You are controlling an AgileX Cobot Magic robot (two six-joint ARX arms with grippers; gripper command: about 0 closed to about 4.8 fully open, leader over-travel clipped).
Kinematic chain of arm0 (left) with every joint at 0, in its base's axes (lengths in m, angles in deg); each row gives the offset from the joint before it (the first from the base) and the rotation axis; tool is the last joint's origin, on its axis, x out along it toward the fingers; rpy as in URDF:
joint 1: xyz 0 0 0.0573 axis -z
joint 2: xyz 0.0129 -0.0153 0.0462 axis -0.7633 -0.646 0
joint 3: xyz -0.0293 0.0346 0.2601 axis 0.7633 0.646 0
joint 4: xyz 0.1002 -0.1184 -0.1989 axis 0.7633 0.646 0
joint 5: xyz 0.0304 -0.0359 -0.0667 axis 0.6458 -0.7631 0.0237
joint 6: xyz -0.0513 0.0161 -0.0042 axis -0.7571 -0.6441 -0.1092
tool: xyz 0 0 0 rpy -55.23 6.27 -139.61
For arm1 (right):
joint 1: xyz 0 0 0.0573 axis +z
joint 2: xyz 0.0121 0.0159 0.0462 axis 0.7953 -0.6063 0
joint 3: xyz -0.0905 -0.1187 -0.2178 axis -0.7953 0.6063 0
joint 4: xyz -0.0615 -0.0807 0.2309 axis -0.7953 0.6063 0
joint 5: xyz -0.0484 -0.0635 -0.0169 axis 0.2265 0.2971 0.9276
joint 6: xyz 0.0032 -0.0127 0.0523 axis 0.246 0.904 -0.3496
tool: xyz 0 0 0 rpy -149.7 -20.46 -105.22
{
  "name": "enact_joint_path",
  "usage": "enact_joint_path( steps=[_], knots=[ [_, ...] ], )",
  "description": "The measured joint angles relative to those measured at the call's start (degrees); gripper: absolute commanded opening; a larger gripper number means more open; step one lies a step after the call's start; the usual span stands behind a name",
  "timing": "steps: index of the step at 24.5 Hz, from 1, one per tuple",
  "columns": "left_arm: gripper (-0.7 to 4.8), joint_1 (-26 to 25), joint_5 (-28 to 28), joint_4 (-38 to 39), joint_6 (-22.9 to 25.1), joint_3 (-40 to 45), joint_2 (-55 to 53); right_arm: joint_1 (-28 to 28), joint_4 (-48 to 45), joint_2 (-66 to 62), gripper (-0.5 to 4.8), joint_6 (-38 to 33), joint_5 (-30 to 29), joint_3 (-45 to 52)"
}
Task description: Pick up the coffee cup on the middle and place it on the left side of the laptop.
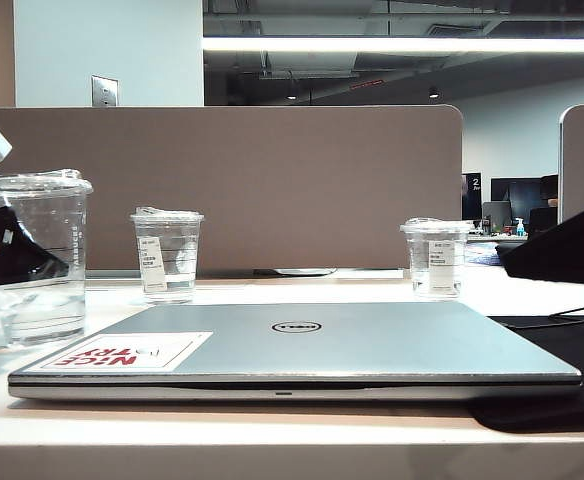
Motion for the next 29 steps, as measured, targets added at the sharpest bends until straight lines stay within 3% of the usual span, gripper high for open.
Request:
enact_joint_path(
  steps=[4,9,13,18,22,29],
  knots=[
    [4.73,0.0,0.0,-0.6,-0.3,0.0,0.0,0.0,0.0,0.0,-0.05,0.0,0.0,0.0],
    [4.79,0.0,-3.0,-0.7,-1.0,0.0,0.4,-0.1,0.0,0.0,-0.05,0.0,0.0,0.0],
    [4.79,-0.5,-3.2,3.6,-1.6,0.0,4.2,-0.1,0.0,1.4,-0.05,0.0,0.0,0.0],
    [4.79,-2.0,-3.0,16.8,-1.0,0.0,13.5,-0.1,0.0,2.5,-0.05,0.0,0.0,0.0],
    [4.79,-1.9,-1.4,34.6,4.7,0.0,23.5,-0.1,0.0,5.0,-0.05,0.0,0.0,0.0],
    [4.79,-1.9,1.1,47.4,2.5,0.0,39.1,-0.1,0.0,6.4,-0.05,0.0,0.0,0.0]
  ],
)
